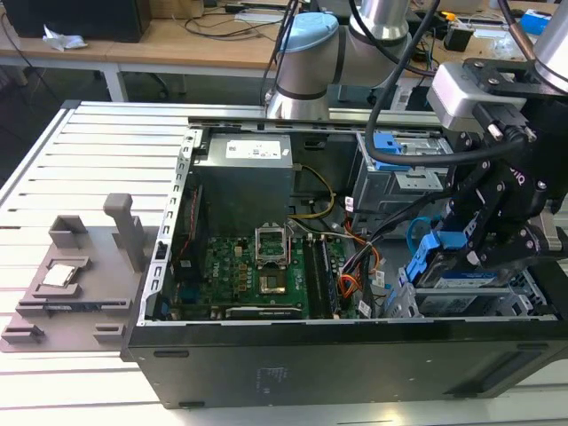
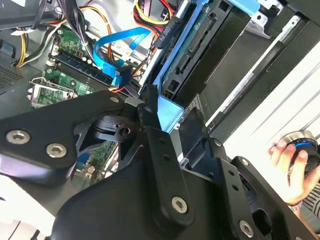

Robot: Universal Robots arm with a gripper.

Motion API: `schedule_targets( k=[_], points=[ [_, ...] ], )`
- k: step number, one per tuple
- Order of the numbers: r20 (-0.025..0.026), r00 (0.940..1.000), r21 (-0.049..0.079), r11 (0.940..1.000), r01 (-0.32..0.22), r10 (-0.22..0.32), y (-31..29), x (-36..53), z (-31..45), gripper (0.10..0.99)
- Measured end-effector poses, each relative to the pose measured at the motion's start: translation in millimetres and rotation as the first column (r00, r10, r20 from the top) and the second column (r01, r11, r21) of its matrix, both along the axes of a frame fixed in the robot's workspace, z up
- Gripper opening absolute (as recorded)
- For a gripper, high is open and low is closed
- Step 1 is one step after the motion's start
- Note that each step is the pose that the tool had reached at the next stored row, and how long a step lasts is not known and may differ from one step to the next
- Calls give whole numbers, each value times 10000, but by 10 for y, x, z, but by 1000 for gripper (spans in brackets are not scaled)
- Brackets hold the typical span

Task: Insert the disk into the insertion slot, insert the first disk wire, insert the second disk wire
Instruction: 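Insert the disk into the insertion slot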

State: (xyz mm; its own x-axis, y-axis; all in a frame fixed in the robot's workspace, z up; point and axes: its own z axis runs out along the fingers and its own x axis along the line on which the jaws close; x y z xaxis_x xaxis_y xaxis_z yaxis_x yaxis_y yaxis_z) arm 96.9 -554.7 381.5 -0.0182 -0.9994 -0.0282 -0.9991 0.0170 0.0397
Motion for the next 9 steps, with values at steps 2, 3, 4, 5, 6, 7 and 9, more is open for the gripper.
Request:
schedule_targets(
  k=[2,3,4,5,6,7,9],
  points=[
    [0,10000,0,10000,0,0,0,0,-1,439],
    [0,10000,0,10000,0,0,0,0,-2,439],
    [0,10000,-1,10000,0,0,0,0,-2,439],
    [0,10000,-1,10000,0,0,0,0,-3,439],
    [0,10000,-1,10000,0,0,0,0,-3,439],
    [1,10000,2,10000,0,0,0,0,3,439],
    [0,10000,0,10000,-1,1,0,0,112,439]
  ],
)
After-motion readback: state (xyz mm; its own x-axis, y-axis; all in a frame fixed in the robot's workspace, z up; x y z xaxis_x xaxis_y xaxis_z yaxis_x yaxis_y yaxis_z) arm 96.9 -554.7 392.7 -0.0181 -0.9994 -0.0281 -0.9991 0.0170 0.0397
